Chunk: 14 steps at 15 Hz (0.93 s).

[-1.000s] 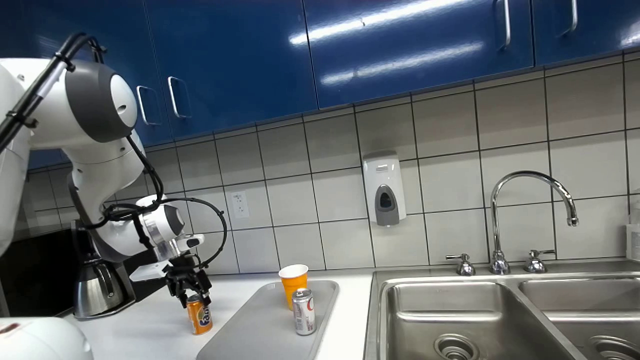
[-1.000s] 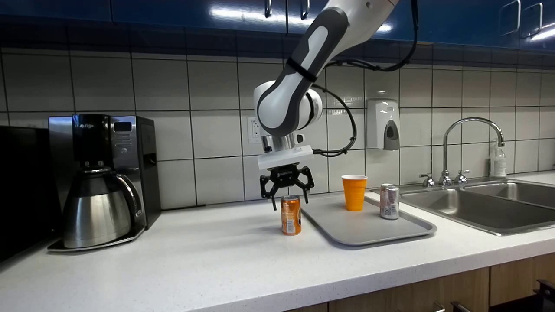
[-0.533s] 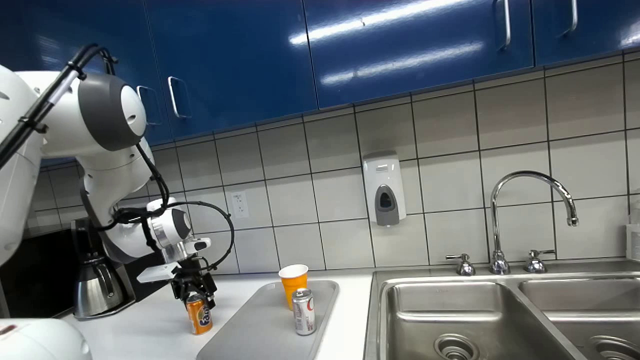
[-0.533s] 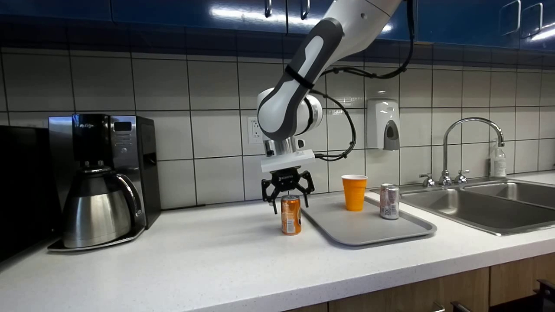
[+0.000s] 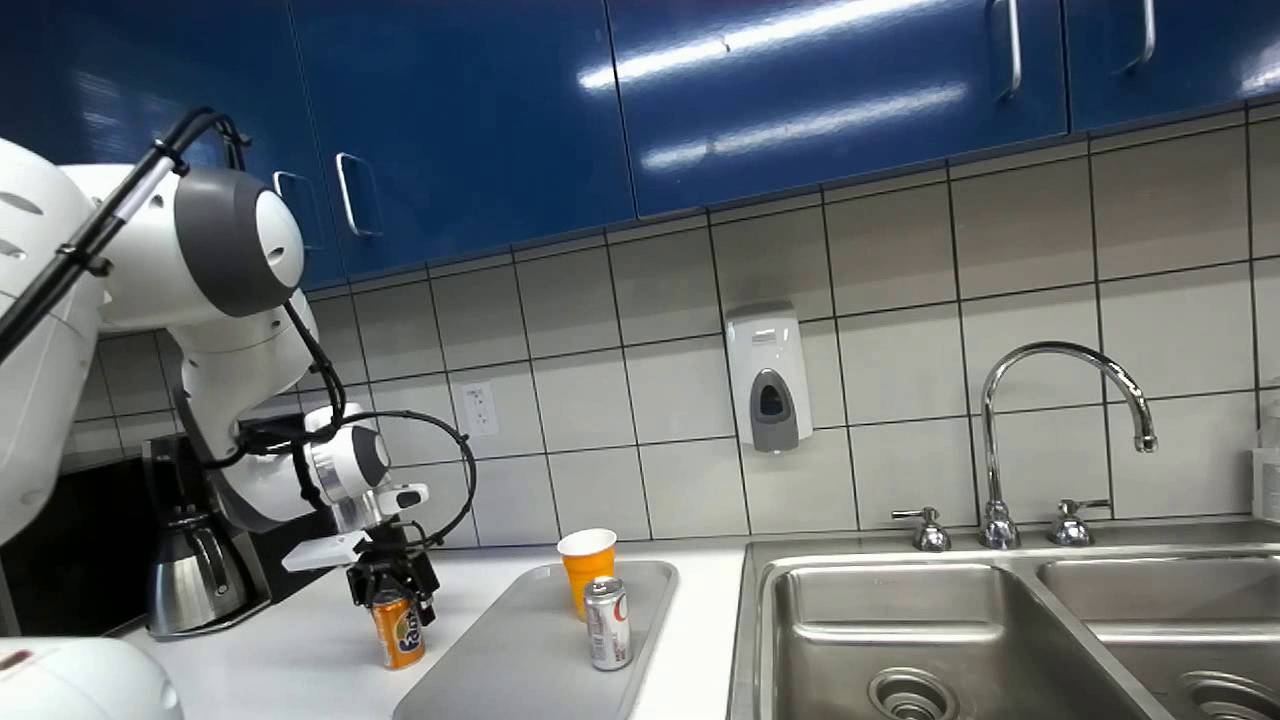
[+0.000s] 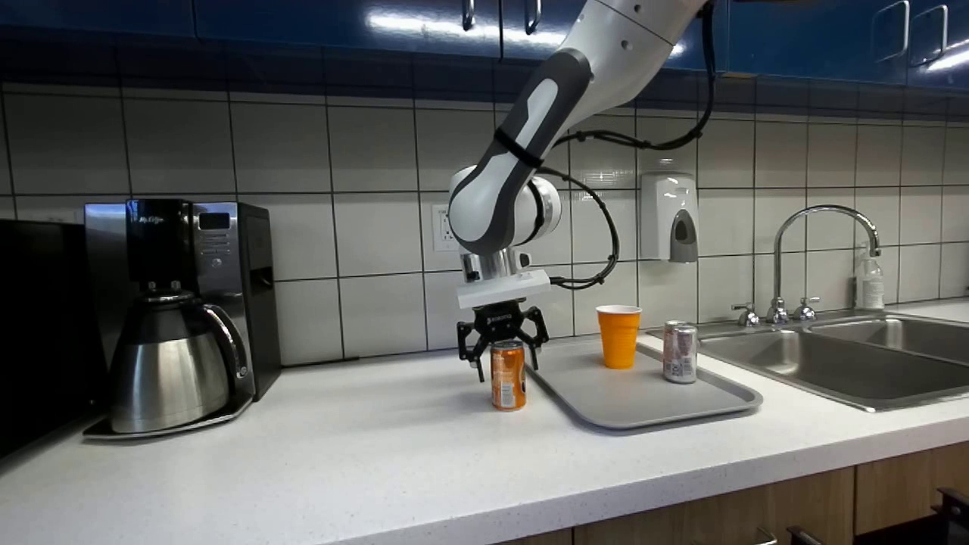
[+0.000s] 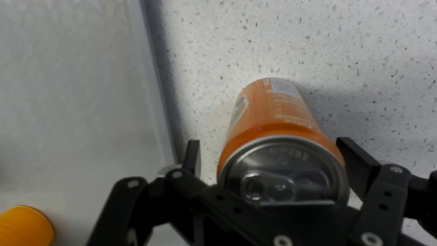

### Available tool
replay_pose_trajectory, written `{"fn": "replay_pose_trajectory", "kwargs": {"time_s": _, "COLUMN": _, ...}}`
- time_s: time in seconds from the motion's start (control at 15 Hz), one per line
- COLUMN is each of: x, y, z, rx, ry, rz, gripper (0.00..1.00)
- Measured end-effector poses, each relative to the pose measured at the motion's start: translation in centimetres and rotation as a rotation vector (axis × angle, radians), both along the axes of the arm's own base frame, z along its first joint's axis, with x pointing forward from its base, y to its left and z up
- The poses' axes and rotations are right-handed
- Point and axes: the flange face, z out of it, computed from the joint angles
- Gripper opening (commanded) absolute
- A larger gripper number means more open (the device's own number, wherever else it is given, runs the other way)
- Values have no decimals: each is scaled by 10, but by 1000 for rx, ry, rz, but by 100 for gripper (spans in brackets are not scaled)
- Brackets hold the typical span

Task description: Pick up the silver coke can and place it on the gray tray, pick up the orange fanta can and place it on the gray tray

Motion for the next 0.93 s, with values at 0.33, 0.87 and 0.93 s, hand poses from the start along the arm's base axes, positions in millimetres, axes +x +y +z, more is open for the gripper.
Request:
{"fn": "replay_pose_trajectory", "kwargs": {"time_s": 0.33, "x": -1, "y": 2, "z": 0, "rx": -1, "ry": 2, "rz": 10, "gripper": 100}}
{"fn": "replay_pose_trajectory", "kwargs": {"time_s": 0.87, "x": -4, "y": 6, "z": 0, "rx": -1, "ry": 3, "rz": 21, "gripper": 100}}
{"fn": "replay_pose_trajectory", "kwargs": {"time_s": 0.93, "x": -5, "y": 6, "z": 1, "rx": -1, "ry": 1, "rz": 22, "gripper": 100}}
